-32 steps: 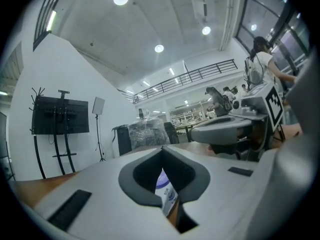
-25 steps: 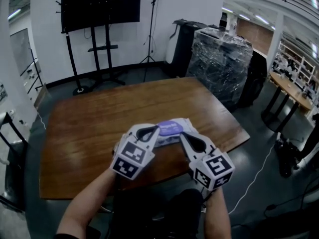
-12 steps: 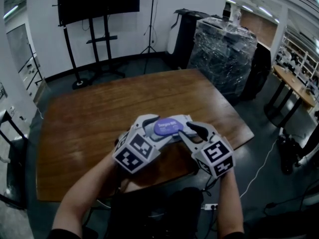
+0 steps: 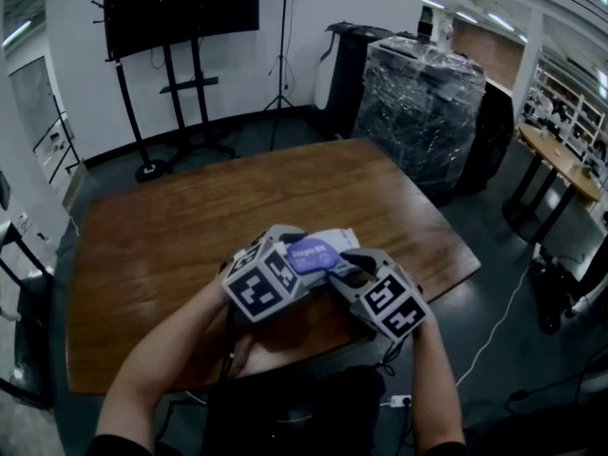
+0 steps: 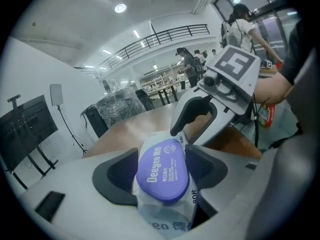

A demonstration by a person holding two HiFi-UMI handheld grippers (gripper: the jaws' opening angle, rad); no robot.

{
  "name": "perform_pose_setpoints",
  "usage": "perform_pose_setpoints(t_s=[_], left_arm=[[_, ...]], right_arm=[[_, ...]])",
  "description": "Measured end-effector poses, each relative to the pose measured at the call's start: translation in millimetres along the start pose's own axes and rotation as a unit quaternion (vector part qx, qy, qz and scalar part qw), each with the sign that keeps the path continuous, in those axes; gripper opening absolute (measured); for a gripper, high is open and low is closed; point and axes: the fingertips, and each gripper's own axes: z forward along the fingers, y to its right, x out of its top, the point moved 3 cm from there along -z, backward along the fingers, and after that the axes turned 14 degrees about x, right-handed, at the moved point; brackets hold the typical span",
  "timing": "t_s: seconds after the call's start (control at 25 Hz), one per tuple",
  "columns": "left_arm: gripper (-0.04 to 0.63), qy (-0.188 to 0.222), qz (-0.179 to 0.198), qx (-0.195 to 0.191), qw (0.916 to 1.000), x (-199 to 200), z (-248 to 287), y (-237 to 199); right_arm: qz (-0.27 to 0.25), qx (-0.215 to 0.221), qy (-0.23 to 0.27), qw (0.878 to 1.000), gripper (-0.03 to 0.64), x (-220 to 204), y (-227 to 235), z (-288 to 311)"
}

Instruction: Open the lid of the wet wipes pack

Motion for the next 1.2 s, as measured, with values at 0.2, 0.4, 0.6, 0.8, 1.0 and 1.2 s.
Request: perform_pose_setpoints(t_s=[0.2,0.4,0.6,0.8,1.0,1.2], left_arm=[[0.304,-0.028,0.023,-0.014,0.9992,-2,10,7],[0.290,-0.057,0.038,-0.035,0.9970,-5,12,11],[0.239,-0.073,0.050,-0.046,0.9950,-7,13,11],[0.193,-0.062,0.029,-0.075,0.9948,0,13,16],[0.181,-0.063,-0.021,-0.111,0.9916,3,12,13],[0.176,-0.050,-0.069,-0.129,0.9880,9,15,9]], right_arm=[[0.027,0.008,-0.026,0.999,0.175,-9,2,4],[0.039,0.022,-0.058,0.997,0.167,-15,0,7],[0.044,0.024,-0.073,0.996,0.160,-16,0,10],[0.040,0.021,-0.071,0.996,0.150,-19,-1,9],[0.032,0.021,-0.078,0.996,0.141,-20,-3,9],[0.029,0.017,-0.081,0.996,0.135,-23,-3,9]])
